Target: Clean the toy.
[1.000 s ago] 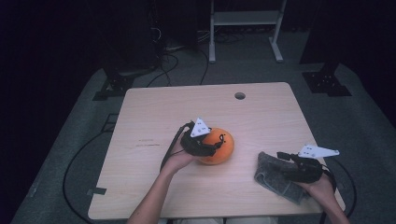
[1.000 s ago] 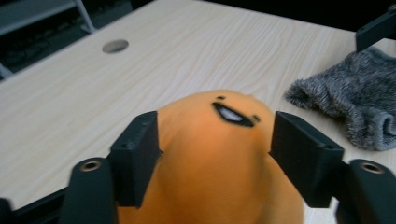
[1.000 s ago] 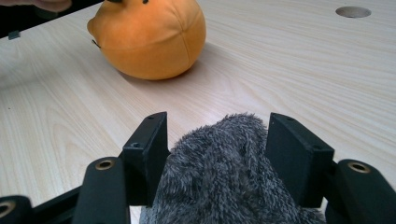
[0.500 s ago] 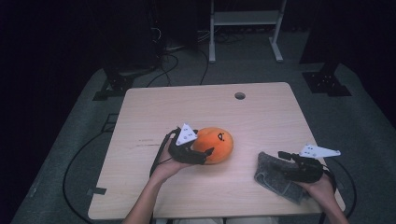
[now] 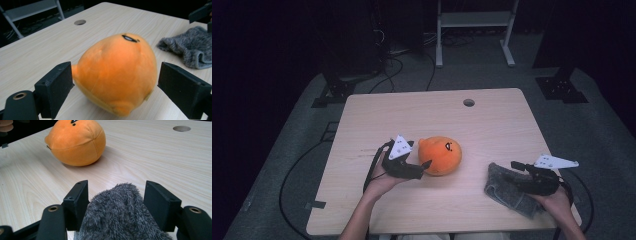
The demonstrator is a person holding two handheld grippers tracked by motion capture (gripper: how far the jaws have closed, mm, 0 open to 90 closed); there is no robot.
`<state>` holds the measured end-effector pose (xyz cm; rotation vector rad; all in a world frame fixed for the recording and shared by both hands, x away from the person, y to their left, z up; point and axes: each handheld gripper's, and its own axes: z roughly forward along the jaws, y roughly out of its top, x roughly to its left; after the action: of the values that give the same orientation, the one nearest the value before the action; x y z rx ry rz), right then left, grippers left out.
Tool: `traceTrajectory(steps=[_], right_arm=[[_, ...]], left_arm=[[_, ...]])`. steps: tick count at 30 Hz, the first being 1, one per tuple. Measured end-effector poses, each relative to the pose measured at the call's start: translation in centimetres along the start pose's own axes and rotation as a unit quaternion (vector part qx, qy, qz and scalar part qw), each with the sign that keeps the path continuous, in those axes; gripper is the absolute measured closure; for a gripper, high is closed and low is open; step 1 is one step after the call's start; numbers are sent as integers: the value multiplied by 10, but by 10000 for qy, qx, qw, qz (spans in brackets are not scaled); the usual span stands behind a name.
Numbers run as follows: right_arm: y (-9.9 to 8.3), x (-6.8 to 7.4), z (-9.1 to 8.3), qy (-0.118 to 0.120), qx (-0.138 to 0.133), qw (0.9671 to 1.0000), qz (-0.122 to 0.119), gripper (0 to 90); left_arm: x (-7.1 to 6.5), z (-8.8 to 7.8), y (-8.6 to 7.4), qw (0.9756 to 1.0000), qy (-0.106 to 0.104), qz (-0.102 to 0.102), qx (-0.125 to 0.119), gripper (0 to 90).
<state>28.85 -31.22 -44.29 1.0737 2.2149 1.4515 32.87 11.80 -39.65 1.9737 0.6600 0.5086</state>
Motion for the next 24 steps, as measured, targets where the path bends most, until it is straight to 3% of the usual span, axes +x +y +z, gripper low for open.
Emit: traceTrajectory(steps=[12,16,21,24], right_arm=[[-1,-1,-1,13,-35,10000,51,347],[-1,0,-1,16,-62,10000,59,345],[-1,1,0,29,-43,10000,39,341],[-2,2,-1,29,-42,10000,51,341]], left_arm=[[-4,-9,-15,9999,-18,117,-81,106],[-8,-14,-20,9998,-42,67,-177,104],[-7,-18,-30,9999,0,12,-102,102],[-6,-22,-38,9998,53,-119,-122,102]])
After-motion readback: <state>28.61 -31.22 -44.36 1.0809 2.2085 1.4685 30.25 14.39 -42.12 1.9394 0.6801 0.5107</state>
